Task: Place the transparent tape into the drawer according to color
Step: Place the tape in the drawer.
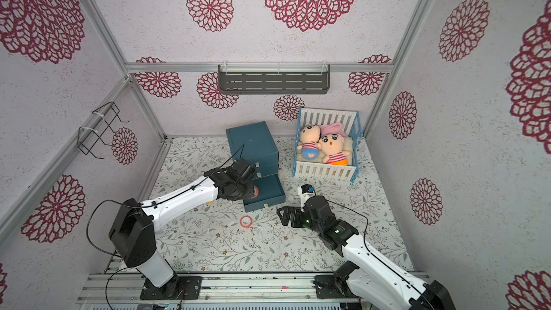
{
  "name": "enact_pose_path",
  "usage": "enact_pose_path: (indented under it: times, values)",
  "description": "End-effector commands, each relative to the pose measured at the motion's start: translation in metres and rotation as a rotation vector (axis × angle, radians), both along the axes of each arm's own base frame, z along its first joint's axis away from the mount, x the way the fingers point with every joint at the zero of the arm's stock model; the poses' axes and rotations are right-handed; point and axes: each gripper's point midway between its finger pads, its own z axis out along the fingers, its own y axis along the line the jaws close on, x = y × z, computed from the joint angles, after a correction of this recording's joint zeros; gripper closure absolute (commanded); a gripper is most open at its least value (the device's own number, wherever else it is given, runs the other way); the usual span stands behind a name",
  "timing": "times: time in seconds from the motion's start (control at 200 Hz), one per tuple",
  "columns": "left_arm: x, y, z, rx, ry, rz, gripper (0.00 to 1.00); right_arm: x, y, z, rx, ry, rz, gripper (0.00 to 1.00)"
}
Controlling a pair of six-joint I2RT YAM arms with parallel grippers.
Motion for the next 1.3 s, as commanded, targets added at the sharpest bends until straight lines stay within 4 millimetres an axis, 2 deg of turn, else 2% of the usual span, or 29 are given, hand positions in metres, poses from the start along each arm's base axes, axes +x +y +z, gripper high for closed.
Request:
enact_pose_path:
  times: [0.0, 0.15, 0.325, 0.435, 0.696, 0.876, 1.011, 1.296]
  values:
    - [0.017, -0.001, 0.001, 0.009, -0.050, 0.038, 1.00, 0.001, -0.002, 0.004, 0.015, -0.015, -0.011, 0.01]
    - [0.021, -0.002, -0.006, 0.026, -0.057, 0.048, 0.98, 0.002, -0.003, 0.004, 0.021, -0.016, -0.011, 0.01]
    - [0.020, -0.003, -0.011, 0.040, -0.049, 0.043, 0.58, 0.002, -0.003, 0.005, 0.024, -0.017, -0.010, 0.01]
    - [0.017, -0.002, -0.010, 0.039, -0.047, 0.042, 0.46, 0.002, -0.004, 0.005, 0.022, -0.016, -0.011, 0.01]
    - [0.010, -0.004, 0.002, 0.008, -0.054, 0.022, 0.35, 0.003, -0.003, 0.007, 0.026, -0.018, -0.008, 0.01]
    - [-0.004, -0.010, 0.010, -0.027, -0.046, -0.048, 0.27, 0.004, -0.002, 0.007, 0.021, -0.017, -0.002, 0.01]
    - [-0.024, -0.008, 0.009, -0.029, -0.012, -0.095, 0.22, 0.004, -0.001, 0.006, 0.014, -0.013, 0.009, 0.01]
    - [-0.074, 0.020, -0.011, 0.039, 0.079, -0.154, 0.14, 0.004, 0.006, 0.009, 0.017, -0.009, 0.050, 0.01]
